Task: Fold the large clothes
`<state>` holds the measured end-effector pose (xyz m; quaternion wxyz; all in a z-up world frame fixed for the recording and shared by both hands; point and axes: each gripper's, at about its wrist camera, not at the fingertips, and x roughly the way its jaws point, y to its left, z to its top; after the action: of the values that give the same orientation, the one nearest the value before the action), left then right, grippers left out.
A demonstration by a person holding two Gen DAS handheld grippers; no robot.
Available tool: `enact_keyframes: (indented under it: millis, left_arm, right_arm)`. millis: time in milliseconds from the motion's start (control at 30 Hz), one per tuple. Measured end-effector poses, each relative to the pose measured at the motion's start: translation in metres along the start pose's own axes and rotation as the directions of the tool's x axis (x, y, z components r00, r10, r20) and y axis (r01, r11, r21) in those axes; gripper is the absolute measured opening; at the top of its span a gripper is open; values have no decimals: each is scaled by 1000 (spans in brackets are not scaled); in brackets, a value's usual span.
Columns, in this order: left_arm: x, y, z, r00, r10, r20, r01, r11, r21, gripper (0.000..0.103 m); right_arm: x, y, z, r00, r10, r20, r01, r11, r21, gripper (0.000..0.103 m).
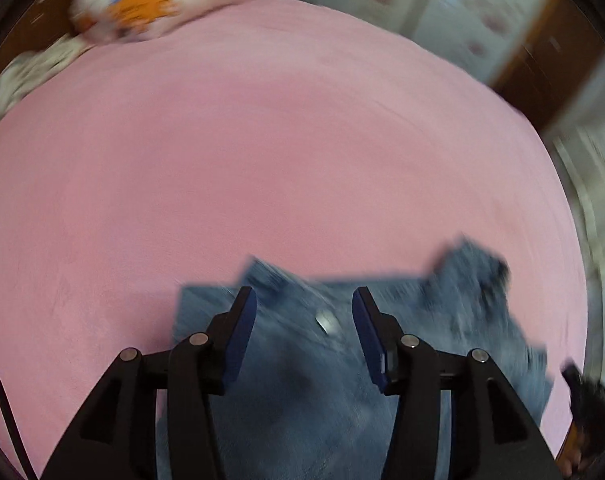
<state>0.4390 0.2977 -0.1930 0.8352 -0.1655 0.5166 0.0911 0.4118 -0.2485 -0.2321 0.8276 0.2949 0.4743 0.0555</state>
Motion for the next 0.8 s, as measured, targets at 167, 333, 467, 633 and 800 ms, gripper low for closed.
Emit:
enact_keyframes:
  millis: [167,333,467,633,800]
  left_arm:
    - [4,-50,-41,992,-77,-95,89,986,138,47]
    - [19,-90,-82,991,-50,-128,81,966,247,12]
    - [35,-98,-101,989,-19,-149,59,961,269,7]
    - [57,-100,-112,986,52,-157,-3,956,295,5]
    - [66,-99,-111,987,85,-140,-39,951,305,5]
  right_arm:
    - [21,35,-48,992,70,-104,-85,985,-147,5]
    - [46,52,-81,982,65,-179,-105,969,-223,4]
    - [62,55,-91,977,61,-204,-114,959,-261,4]
    - [81,47,-95,968,44,-245,-114,954,-278,3]
    - [92,38,-98,962,35,-273,-117,950,-290,0]
